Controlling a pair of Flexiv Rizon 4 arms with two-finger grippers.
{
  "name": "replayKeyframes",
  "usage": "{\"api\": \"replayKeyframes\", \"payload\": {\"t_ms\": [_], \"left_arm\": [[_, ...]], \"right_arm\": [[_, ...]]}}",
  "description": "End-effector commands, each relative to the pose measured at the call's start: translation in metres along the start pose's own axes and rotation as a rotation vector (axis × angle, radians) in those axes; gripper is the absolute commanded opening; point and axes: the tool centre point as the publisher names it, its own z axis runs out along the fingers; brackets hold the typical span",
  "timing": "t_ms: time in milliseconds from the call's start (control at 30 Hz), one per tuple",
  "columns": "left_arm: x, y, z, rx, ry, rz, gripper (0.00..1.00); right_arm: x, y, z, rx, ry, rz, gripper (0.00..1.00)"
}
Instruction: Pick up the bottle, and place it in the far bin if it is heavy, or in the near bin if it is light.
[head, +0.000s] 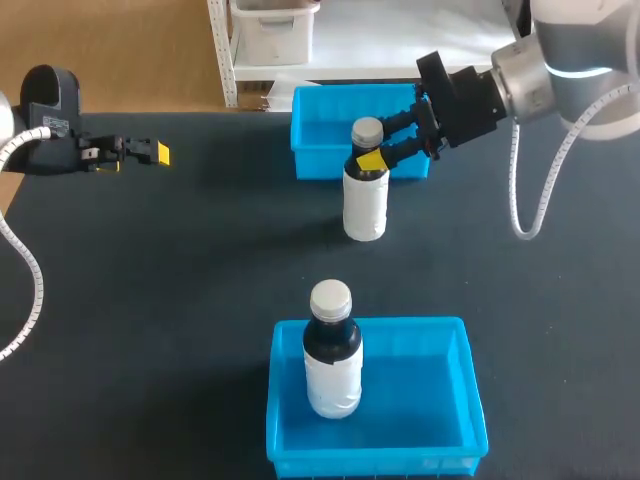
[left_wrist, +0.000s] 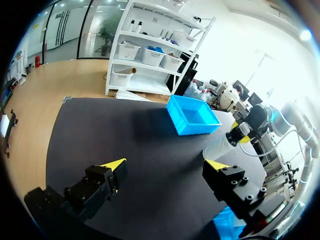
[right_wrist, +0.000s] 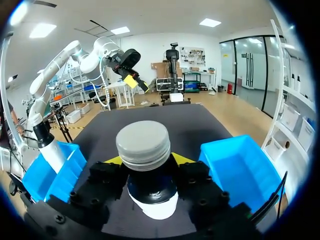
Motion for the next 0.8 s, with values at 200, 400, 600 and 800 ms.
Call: {"api": "replayKeyframes", "payload": {"t_ms": [200, 400, 600, 800], "left_arm": [[0.000, 0.000, 0.000, 0.000, 0.000, 0.000, 1.00], [0.000, 0.000, 0.000, 0.000, 0.000, 0.000, 1.00], [0.000, 0.000, 0.000, 0.000, 0.000, 0.000, 1.00], [0.000, 0.000, 0.000, 0.000, 0.000, 0.000, 1.00]], "right_arm": [[0.001, 0.001, 0.001, 0.004, -0.002, 0.000, 0.36], [0.001, 0.000, -0.001, 0.012, -0.008, 0.005, 0.00], [-0.004, -0.001, -0.011, 0.027, -0.020, 0.006, 0.00], [-0.015, -0.002, -0.025, 0.048, -0.011, -0.006, 0.00]]}}
